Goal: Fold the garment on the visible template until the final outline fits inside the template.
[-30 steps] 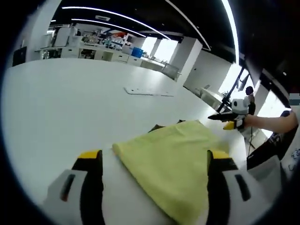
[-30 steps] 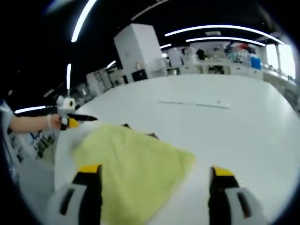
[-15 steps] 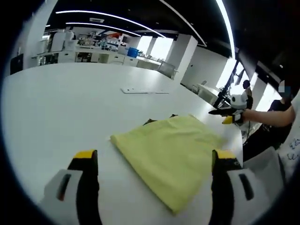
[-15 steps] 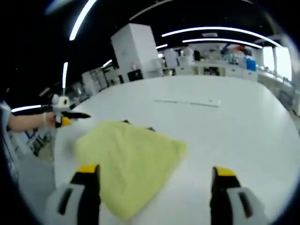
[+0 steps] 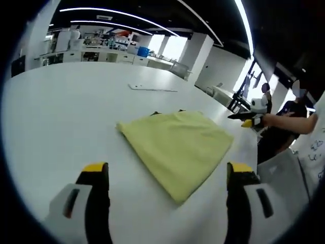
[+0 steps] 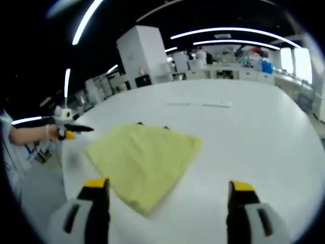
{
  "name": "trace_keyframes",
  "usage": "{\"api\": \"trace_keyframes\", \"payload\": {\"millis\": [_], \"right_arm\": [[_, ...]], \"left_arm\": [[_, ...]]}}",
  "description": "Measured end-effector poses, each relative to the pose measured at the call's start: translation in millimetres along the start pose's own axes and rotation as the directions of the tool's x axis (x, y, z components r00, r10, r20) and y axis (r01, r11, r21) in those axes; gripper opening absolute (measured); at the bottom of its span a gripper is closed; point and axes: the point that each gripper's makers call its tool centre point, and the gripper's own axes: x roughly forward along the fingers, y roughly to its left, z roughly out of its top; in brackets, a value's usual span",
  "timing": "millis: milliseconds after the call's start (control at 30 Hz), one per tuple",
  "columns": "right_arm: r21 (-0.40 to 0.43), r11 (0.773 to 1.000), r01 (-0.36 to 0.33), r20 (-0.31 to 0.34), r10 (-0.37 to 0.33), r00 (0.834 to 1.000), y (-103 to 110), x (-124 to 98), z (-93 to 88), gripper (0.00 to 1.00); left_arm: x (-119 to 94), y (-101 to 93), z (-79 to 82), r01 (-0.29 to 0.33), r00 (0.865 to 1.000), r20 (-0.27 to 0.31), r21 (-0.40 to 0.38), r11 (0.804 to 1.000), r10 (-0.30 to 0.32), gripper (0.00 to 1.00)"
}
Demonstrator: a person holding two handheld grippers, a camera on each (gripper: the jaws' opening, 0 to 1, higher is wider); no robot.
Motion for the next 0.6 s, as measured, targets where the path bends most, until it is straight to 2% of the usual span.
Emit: {"api": "trace_keyframes", "payload": {"millis": [333, 467, 600], "right_arm": [[0.007, 1.0, -0.007, -0.01, 0.007, 1.0, 9.7, -10.0, -18.3, 0.92], [0.012, 1.0, -0.015, -0.016, 0.015, 1.0, 11.1, -9.1, -23.0, 0.88], [0.016, 0.999, -0.042, -0.042, 0.042, 0.998, 18.2, -5.8, -31.5, 0.8]], "left_arm": [[-13.2, -15.4, -24.2, 0.002, 0.999, -0.049, 0.024, 1.0, -0.001, 0.86], [-14.5, -27.0, -31.8, 0.001, 0.998, -0.062, 0.018, 1.0, 0.0, 0.77], [-12.1, -21.0, -42.7, -0.007, 0.997, -0.074, 0.008, 1.0, 0.007, 0.64]]}}
